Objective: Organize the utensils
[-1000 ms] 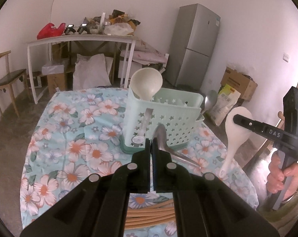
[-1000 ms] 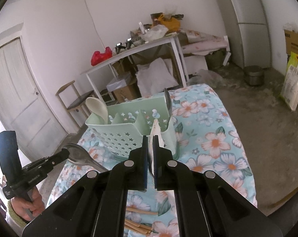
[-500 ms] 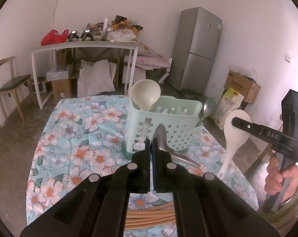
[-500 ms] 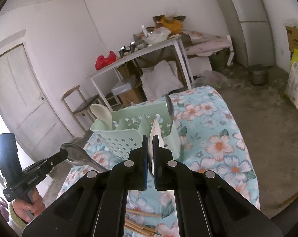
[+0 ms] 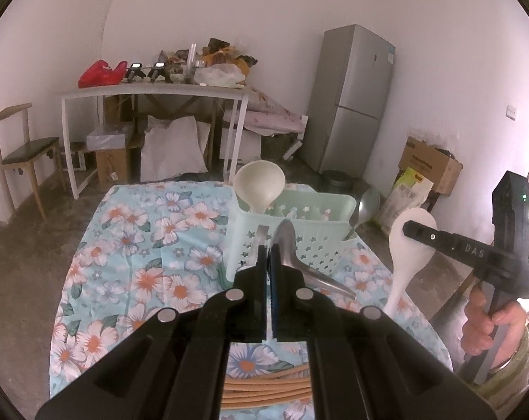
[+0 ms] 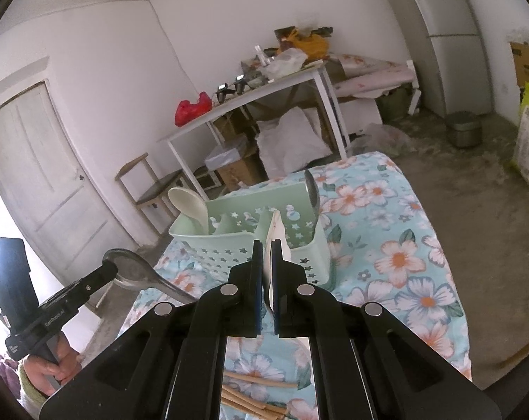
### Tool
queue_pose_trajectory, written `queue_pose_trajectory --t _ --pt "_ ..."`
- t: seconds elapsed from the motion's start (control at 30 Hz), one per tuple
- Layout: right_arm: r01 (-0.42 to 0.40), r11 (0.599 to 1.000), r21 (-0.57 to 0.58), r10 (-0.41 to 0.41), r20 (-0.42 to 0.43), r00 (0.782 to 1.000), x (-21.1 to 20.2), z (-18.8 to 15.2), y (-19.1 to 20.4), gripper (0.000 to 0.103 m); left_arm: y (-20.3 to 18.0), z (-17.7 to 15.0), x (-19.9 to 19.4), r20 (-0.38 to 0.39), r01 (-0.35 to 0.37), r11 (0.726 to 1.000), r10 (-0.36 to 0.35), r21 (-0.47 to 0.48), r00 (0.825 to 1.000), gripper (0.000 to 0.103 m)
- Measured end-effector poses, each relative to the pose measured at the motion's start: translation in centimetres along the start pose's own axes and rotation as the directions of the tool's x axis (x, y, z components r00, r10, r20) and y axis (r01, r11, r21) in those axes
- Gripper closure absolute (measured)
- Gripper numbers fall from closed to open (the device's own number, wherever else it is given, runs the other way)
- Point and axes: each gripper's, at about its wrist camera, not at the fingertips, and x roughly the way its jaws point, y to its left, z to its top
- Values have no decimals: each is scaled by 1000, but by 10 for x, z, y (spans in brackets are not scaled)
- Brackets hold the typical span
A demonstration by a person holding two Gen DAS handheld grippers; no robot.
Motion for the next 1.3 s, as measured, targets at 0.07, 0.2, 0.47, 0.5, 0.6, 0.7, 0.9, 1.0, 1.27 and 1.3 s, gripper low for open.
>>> queue_pose_trajectory --t 0.07,0.2,0.47,0.5,0.6,0.7,0.9,1.0,1.27,1.3 --pt "-4 1000 1 4 0 1000 0 0 1 100 1 1 -2 8 -2 1000 2 -2 1000 102" --pt "-8 1000 3 8 2 1000 -1 0 3 100 1 3 -8 22 -2 1000 3 -7 1000 102" --pt "-12 1000 0 12 13 1000 -6 4 10 100 1 6 -17 50 -2 1000 3 -6 999 102" --pt "-12 1000 0 12 15 1000 -7 4 9 100 2 6 -18 52 -3 1000 3 -7 999 102" --pt "-14 1000 -2 14 18 1000 -9 5 9 100 1 7 -20 60 -4 1000 5 -5 998 102" --pt "-14 1000 -5 14 20 1000 -9 5 10 100 2 7 -22 67 -4 1000 5 -6 998 102" --pt "-16 1000 -4 16 20 1000 -10 5 9 100 1 9 -25 75 -6 1000 6 -7 997 102" --pt "-16 1000 -5 16 21 1000 -10 5 9 100 1 9 -26 81 -6 1000 6 -2 997 102" --pt "-16 1000 -4 16 20 1000 -10 5 9 100 1 9 -27 82 -5 1000 5 -4 997 102" --pt "-17 1000 -3 17 20 1000 -10 5 9 100 1 9 -27 82 -5 1000 6 -4 997 102"
